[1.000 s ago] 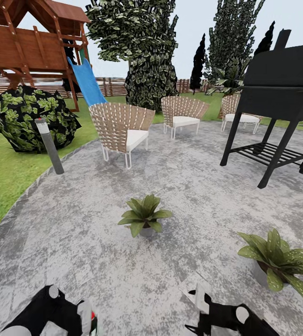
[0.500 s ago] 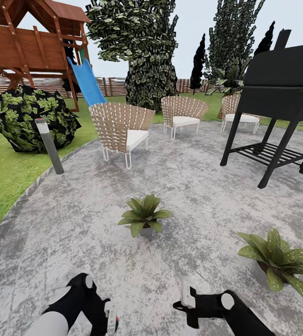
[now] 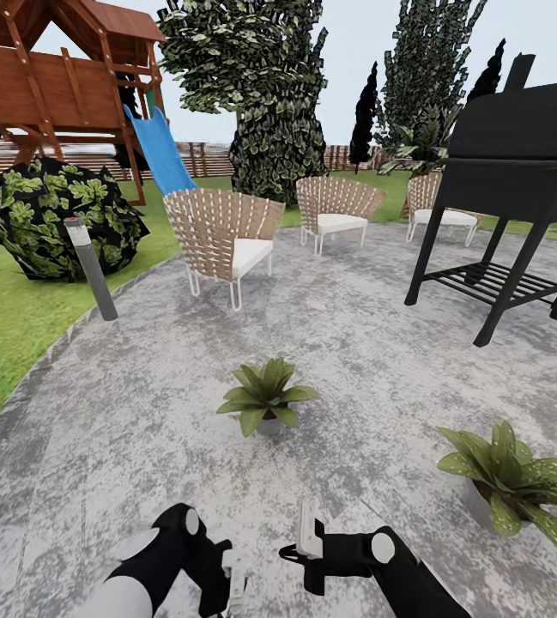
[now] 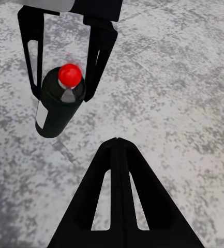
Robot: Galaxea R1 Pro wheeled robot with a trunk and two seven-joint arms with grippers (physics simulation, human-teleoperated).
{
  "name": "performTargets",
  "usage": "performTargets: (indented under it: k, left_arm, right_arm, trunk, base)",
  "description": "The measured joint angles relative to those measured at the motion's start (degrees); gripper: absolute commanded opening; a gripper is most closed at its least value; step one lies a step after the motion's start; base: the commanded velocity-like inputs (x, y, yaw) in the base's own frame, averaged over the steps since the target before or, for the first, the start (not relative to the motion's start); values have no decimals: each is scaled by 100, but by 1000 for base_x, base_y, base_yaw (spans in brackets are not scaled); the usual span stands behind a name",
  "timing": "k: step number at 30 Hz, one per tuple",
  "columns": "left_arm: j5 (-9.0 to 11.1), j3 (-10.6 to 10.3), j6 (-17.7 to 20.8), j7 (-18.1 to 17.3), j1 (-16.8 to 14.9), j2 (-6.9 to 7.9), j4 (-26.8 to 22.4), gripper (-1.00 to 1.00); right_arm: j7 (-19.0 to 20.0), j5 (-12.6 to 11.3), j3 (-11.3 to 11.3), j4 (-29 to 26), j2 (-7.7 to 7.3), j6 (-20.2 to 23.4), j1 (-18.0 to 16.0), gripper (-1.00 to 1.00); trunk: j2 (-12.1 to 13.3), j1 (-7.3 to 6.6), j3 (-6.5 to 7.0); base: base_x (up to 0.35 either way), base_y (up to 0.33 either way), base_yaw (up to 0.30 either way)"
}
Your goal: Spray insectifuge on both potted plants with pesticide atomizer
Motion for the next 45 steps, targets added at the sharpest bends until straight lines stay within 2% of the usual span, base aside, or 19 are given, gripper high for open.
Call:
performTargets:
  k: [9, 12, 16, 21, 22, 23, 32, 37, 45]
  left_arm:
    - [47, 0, -41, 2, -8, -196, 0, -100]
    - [60, 0, -44, 130, -12, -222, 0, -100]
    - [432, 0, -54, 246, -10, -222, 0, -100]
    - [549, 0, -57, 260, 4, -222, 8, -100]
    - [727, 0, -64, 261, 9, -222, 19, -100]
    - [1022, 1, -84, 254, 13, -222, 54, -100]
    - [1109, 0, -93, 260, 14, -222, 113, -100]
    - [1369, 0, -97, 261, 10, -222, 110, -100]
    - [1418, 0, -105, 261, 5, -222, 106, -100]
  right_arm:
    - [-7, 1, 0, 9, 0, 0, 0, -100]
    - [-8, 0, 0, 9, 0, 0, 0, -100]
    - [-8, -2, -1, 6, 0, 0, 0, -100]
    - [-8, -2, 0, 0, 0, 0, 0, -100]
    - [-8, -1, 2, 0, 0, 0, 0, -100]
    - [-8, -2, 5, 0, 4, 0, 0, -100]
    - [-8, -2, 6, -29, 9, 0, 0, -100]
    - [-8, -2, 6, -70, 9, 0, 0, -100]
    - [-8, -2, 7, -74, 9, 0, 0, -100]
  trunk:
    - [0, 0, 0]
    - [0, 0, 0]
    - [0, 0, 0]
    - [0, 0, 0]
    - [0, 0, 0]
    - [0, 0, 0]
    - [0, 0, 0]
    - [0, 0, 0]
    - [0, 0, 0]
  base:
    - [0, 0, 0]
    - [0, 0, 0]
    - [0, 0, 0]
    - [0, 0, 0]
    - [0, 0, 0]
    - [0, 0, 0]
    - [0, 0, 0]
    - [0, 0, 0]
    - [0, 0, 0]
